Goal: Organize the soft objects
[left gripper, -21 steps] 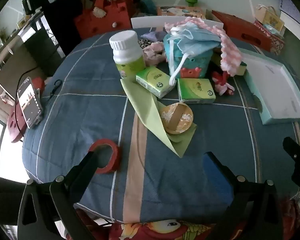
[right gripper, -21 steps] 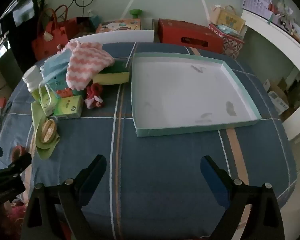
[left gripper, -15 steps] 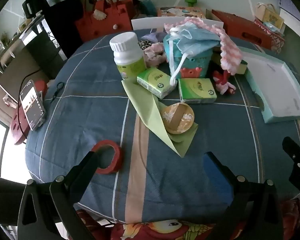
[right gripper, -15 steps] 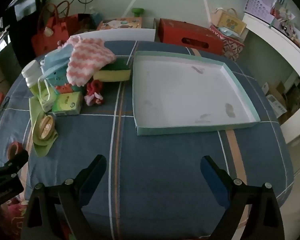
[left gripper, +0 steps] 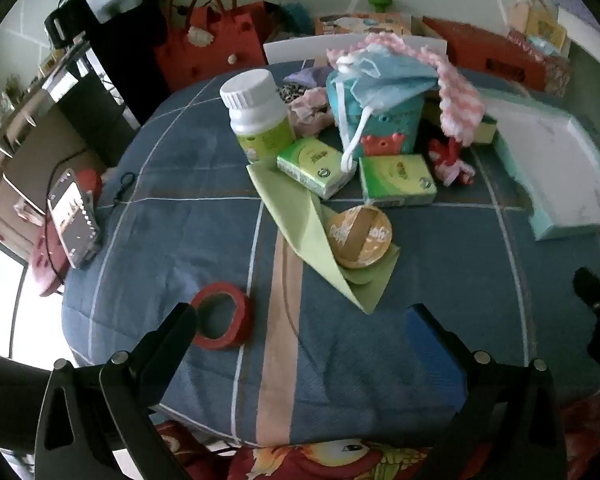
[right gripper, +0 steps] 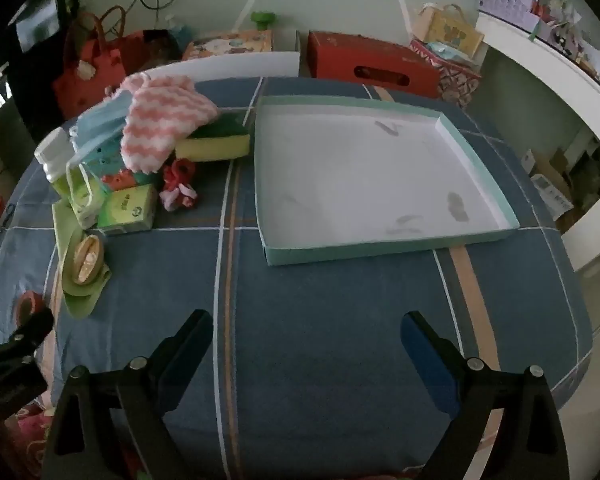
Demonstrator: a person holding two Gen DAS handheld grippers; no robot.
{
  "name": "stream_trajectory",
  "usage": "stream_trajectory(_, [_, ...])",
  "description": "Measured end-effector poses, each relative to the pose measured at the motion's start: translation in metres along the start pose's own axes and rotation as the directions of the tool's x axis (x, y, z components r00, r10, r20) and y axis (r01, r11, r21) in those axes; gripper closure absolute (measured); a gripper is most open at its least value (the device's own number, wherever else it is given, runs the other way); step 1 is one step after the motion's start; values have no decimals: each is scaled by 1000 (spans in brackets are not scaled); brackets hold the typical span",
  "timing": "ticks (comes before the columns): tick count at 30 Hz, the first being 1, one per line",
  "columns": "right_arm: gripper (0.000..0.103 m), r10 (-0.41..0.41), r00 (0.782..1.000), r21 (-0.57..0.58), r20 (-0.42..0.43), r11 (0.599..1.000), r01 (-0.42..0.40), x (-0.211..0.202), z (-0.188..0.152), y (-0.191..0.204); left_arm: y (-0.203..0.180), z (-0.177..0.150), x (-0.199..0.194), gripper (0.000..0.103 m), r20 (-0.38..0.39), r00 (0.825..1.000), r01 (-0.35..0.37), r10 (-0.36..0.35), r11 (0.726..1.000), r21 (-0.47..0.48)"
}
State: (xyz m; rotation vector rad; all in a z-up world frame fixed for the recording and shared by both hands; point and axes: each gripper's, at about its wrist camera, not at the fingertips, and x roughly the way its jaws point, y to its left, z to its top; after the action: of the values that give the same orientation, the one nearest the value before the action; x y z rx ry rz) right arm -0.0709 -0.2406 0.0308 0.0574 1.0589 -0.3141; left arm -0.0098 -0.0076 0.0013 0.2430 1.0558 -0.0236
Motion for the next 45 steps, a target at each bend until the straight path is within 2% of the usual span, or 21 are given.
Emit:
stream_trajectory(4, [6,-17,1000,-13,-12,1000,17,2,-1,2,3,-1,-5,0,28,1000,8,-7,1000,-12])
stream_trajectory(9, [6,-33,999,-27,-10,999,32,3,-1,5,10,-1,-1,0,13,999,31,-30,999,-37])
stream_trajectory(22, [6,-47,999,-30,-14,998,47,4,-1,6,6,-1,1,0,3,1000,16,-16,999,-38])
stream_trajectory(45, [6,-24,1000,13,-8,1000,24,2,-1,-2,2,-1,1,0,-3,1000,-19,19,1000,-15])
